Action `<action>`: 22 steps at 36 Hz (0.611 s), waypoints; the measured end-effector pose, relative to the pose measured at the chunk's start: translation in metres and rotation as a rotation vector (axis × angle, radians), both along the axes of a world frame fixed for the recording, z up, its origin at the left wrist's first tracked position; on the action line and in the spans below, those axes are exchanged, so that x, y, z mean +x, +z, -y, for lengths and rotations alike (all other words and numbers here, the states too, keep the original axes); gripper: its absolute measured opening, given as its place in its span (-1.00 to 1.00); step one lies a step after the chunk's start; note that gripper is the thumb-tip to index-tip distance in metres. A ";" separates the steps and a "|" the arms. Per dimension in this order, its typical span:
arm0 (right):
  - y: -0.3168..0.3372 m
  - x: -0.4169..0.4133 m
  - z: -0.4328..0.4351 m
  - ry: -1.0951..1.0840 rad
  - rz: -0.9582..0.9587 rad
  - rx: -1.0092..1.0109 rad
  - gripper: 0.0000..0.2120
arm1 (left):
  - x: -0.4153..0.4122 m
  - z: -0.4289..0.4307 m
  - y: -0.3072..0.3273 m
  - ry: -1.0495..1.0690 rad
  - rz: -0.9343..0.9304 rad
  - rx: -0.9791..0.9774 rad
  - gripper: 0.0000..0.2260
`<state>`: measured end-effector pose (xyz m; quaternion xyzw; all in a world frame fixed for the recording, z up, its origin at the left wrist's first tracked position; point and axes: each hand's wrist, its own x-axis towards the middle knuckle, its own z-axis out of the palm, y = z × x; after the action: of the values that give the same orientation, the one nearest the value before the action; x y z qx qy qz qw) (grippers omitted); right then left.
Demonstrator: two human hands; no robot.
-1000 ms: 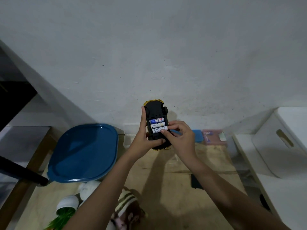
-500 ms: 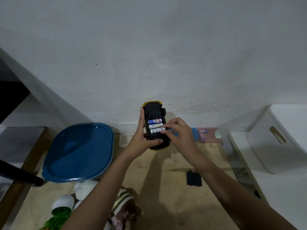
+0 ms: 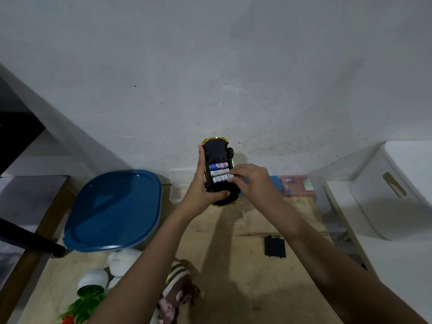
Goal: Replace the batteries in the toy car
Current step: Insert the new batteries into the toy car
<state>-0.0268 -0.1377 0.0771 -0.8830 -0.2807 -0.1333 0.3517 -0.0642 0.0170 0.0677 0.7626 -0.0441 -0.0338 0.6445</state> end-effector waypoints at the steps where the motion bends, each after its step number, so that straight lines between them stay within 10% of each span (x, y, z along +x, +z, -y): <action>1: -0.001 -0.001 -0.001 -0.007 -0.008 0.036 -0.85 | 0.000 0.001 0.001 -0.006 0.005 0.003 0.03; 10: -0.008 -0.001 0.002 -0.059 -0.118 0.264 -0.84 | 0.003 -0.003 0.001 -0.023 0.044 -0.016 0.04; 22: 0.009 -0.003 0.005 0.013 -0.750 0.582 -0.45 | 0.000 -0.007 0.008 0.006 0.023 -0.111 -0.15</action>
<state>-0.0295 -0.1427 0.0858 -0.7333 -0.0906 0.1240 0.6623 -0.0646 0.0244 0.0753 0.7262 -0.0508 -0.0207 0.6853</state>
